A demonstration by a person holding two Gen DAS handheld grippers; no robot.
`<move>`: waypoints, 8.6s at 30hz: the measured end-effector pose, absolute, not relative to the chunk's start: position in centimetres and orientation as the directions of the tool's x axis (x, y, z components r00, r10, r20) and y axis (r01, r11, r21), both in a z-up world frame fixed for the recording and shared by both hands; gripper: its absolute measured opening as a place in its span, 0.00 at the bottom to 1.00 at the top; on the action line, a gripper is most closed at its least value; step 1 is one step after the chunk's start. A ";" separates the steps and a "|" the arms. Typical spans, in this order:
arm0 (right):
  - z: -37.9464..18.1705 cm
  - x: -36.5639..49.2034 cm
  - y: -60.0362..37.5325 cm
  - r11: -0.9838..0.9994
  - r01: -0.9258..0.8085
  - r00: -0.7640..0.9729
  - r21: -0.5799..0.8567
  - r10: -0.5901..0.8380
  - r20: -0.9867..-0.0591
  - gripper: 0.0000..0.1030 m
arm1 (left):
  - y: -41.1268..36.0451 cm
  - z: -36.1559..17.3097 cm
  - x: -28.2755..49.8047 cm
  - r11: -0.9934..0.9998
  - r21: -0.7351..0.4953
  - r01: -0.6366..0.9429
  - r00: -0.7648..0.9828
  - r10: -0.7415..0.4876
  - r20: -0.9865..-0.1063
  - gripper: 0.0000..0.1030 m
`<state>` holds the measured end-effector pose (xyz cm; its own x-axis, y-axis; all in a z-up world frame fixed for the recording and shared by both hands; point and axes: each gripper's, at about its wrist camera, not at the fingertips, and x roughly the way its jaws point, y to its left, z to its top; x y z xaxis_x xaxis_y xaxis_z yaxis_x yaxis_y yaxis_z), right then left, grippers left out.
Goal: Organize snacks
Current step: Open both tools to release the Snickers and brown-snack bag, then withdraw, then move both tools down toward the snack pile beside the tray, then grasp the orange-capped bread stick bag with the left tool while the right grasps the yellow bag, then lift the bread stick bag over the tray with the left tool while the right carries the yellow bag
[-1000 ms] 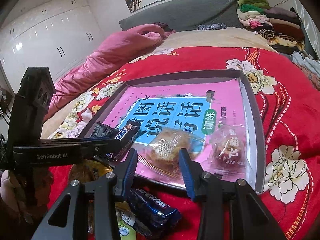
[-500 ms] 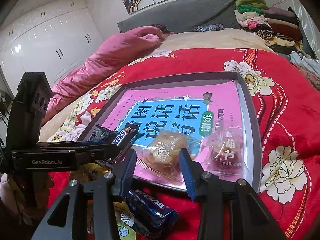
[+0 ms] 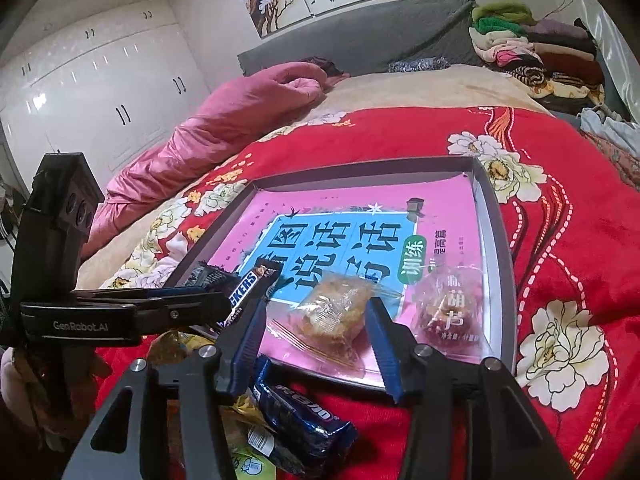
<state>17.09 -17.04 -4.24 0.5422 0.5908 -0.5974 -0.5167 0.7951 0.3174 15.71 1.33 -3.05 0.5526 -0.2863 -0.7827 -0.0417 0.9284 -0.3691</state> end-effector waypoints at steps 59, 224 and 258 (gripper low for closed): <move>-1.5 13.6 -15.5 0.753 -0.641 0.590 0.147 0.606 -0.534 0.62 | 4.4 -1.4 10.7 0.892 -0.441 -0.101 0.508 -0.335 -0.793 0.78; -0.1 13.3 -19.4 0.809 -0.546 0.675 0.216 0.578 -0.458 0.24 | 2.3 3.5 13.2 0.823 -0.564 -0.063 0.633 -0.404 -0.660 0.23; -0.3 15.0 -21.0 0.831 -0.483 0.704 0.275 0.556 -0.442 0.24 | 0.7 1.6 16.3 0.876 -0.477 -0.066 0.650 -0.325 -0.687 0.23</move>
<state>14.98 -21.03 -0.28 0.7042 0.5556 -0.4420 -0.4832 0.8312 0.2750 16.27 0.70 1.63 0.6501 -0.3250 -0.6868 -0.0659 0.8764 -0.4771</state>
